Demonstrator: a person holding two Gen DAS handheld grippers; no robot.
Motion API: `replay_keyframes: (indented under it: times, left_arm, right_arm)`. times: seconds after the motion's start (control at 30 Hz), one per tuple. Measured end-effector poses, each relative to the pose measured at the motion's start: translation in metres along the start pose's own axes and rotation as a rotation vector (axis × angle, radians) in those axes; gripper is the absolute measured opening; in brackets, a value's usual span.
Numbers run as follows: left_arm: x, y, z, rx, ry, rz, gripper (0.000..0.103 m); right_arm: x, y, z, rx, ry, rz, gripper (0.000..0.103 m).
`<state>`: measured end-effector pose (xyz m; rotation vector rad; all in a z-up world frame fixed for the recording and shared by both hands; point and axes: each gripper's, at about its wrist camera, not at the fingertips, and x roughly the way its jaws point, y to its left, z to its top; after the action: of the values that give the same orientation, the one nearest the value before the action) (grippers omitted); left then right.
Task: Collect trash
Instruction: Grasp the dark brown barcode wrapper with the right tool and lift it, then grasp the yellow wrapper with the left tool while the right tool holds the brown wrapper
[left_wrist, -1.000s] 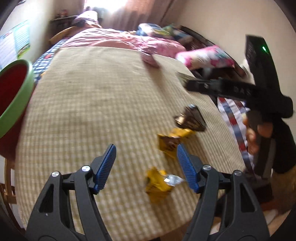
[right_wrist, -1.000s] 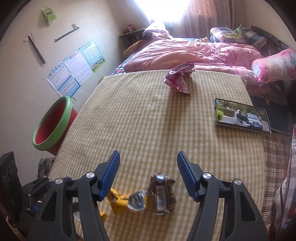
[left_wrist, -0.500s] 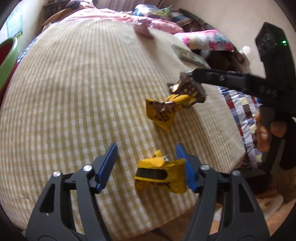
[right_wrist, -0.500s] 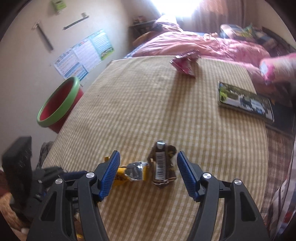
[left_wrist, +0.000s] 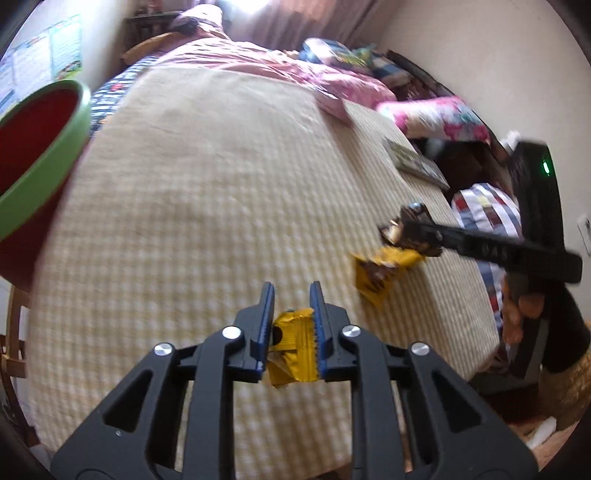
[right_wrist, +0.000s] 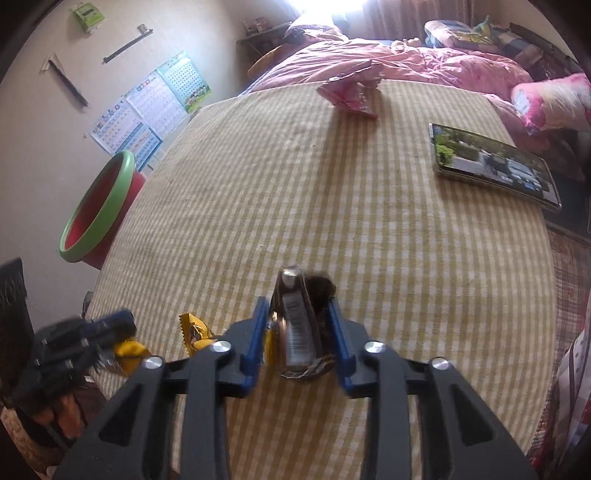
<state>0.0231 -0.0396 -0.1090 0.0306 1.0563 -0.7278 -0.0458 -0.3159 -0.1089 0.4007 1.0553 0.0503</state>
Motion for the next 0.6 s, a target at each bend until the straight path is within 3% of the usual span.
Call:
replay_keyframes:
  times: [0.07,0.1,0.13,0.17,0.4,0.6]
  left_arm:
    - [-0.008,0.01,0.005,-0.021,-0.027,0.021,0.025]
    - [-0.011,0.014,0.006,-0.027,-0.038,0.031,0.032]
    - [-0.017,0.02,0.008,-0.038,-0.061,0.048,0.046]
    - [-0.021,0.023,0.009,-0.045,-0.076,0.051,0.052]
    - [-0.048,0.032,0.005,-0.052,-0.133,0.014,0.06]
    - [-0.033,0.027,-0.005,-0.035,-0.064,0.011,0.062]
  right_arm:
    - [-0.002,0.005,0.006,-0.01,-0.026,0.0,0.028]
    - [-0.005,0.008,0.011,-0.013,-0.048,0.003,0.028]
    - [-0.008,0.011,0.016,-0.016,-0.066,0.008,0.028]
    - [-0.009,0.014,0.019,-0.018,-0.08,0.013,0.028]
    - [-0.012,0.045,0.041,-0.063,-0.132,0.062,0.028]
    - [0.003,0.071,0.045,-0.098,-0.105,0.105,0.028]
